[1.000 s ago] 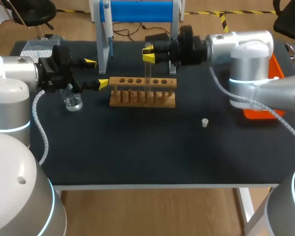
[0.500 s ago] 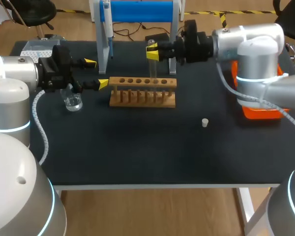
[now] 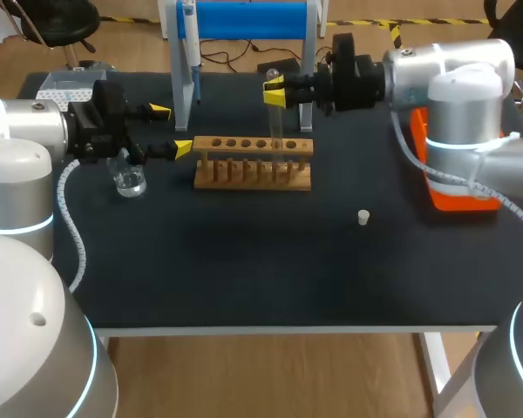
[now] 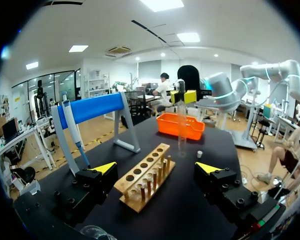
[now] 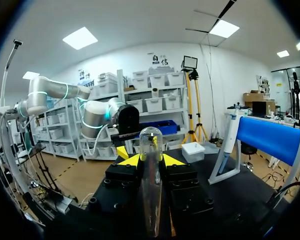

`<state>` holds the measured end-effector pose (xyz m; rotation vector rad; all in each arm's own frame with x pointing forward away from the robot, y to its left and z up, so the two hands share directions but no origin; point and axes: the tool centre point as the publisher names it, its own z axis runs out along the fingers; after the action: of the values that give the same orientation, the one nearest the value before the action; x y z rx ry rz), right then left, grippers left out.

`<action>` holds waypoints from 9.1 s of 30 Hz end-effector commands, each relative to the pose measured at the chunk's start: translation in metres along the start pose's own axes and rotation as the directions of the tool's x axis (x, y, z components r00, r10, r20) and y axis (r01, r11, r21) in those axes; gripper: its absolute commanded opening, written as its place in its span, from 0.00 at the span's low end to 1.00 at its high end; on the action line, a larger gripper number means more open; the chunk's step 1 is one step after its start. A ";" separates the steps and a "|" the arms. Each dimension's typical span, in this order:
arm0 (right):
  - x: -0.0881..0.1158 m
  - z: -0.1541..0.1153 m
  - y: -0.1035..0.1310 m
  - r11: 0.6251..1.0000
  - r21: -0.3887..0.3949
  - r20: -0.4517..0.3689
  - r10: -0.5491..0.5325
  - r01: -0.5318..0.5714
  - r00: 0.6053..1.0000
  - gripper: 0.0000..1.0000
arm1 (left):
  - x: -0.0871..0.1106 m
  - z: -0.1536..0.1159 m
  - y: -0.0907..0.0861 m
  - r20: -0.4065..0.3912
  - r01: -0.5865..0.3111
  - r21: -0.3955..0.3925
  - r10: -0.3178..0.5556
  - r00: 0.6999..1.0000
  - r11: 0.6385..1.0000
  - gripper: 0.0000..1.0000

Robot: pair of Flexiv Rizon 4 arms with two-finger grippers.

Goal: Invert the test tube, pick up the pipette, mount the tip to pipette, aspirate from beaker and dispense into the tube, eject the tip, return the pipette, and cap with the stopper.

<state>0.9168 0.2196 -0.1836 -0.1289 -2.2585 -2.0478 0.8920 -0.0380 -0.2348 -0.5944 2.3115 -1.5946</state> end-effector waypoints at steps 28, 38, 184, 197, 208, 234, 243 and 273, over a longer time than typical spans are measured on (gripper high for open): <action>-0.034 -0.001 0.008 0.127 -0.050 -0.208 0.969 -0.991 0.134 0.00 | 0.001 0.001 0.001 0.004 -0.001 0.002 0.001 1.000 1.000 1.00; -0.033 -0.002 0.003 0.106 0.042 -0.185 0.978 -0.993 0.096 0.00 | 0.001 0.001 0.001 0.004 -0.001 0.002 0.001 1.000 1.000 1.00; -0.017 -0.010 -0.012 0.125 0.120 -0.120 0.987 -0.985 0.111 0.00 | 0.134 0.104 -0.097 0.312 -0.837 0.500 0.948 -0.066 -0.223 1.00; -0.017 -0.010 -0.012 0.125 0.120 -0.120 0.987 -0.985 0.111 0.00 | 0.148 0.122 -0.096 0.336 -0.839 0.498 0.940 -0.049 -0.222 1.00; -0.017 -0.010 -0.012 0.125 0.120 -0.120 0.987 -0.985 0.111 0.00 | 0.152 0.116 -0.095 0.323 -0.885 0.425 0.945 -0.048 -0.191 1.00; -0.017 -0.010 -0.012 0.125 0.120 -0.120 0.987 -0.985 0.111 0.00 | 0.163 0.125 -0.098 0.322 -0.884 0.434 0.946 -0.029 -0.175 0.76; -0.017 -0.010 -0.012 0.125 0.120 -0.120 0.987 -0.985 0.111 0.00 | 0.162 0.125 -0.097 0.308 -0.887 0.433 0.951 -0.024 -0.163 0.47; -0.017 -0.010 -0.012 0.125 0.120 -0.120 0.987 -0.985 0.111 1.00 | 0.162 0.128 -0.097 0.299 -0.883 0.442 0.954 -0.021 -0.158 0.00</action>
<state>0.9322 0.2084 -0.1971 -1.1010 -1.2399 -1.1181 0.8226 -0.2499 -0.1892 1.2356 1.2699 -1.1905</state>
